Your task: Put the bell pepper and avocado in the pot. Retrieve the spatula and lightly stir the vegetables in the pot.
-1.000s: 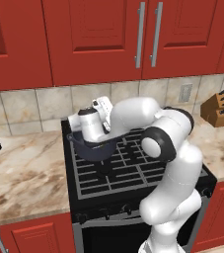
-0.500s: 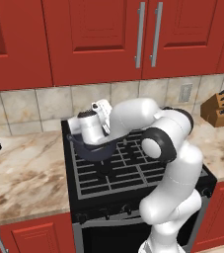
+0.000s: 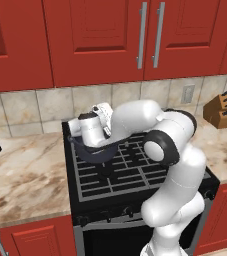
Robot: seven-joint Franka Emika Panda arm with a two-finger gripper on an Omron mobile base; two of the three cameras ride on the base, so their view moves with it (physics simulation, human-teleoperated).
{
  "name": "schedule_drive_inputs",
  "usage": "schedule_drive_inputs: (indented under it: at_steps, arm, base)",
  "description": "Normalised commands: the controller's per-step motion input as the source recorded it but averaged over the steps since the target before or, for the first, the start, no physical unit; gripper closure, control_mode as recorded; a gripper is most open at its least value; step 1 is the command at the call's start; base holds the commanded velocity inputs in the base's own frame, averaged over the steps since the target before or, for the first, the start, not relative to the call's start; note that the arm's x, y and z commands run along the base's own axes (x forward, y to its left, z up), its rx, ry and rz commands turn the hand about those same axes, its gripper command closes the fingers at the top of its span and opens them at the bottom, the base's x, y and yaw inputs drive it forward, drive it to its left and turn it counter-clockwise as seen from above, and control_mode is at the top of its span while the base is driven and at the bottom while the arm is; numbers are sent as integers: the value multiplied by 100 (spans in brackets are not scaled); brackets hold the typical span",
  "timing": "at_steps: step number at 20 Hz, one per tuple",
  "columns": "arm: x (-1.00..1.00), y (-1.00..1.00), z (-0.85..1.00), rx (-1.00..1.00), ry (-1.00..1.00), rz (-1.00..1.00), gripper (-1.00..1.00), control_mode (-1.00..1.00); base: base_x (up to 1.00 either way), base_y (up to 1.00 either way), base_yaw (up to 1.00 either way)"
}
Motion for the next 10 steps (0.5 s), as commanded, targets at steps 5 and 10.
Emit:
schedule_drive_inputs:
  at_steps: [5, 10]
  arm:
    - [-8, 34, -16, 0, 14, 0, 100, -100]
    - [-20, 67, -6, 0, 21, 4, 100, -100]
  base:
    - [0, 0, 0]
    - [0, 0, 0]
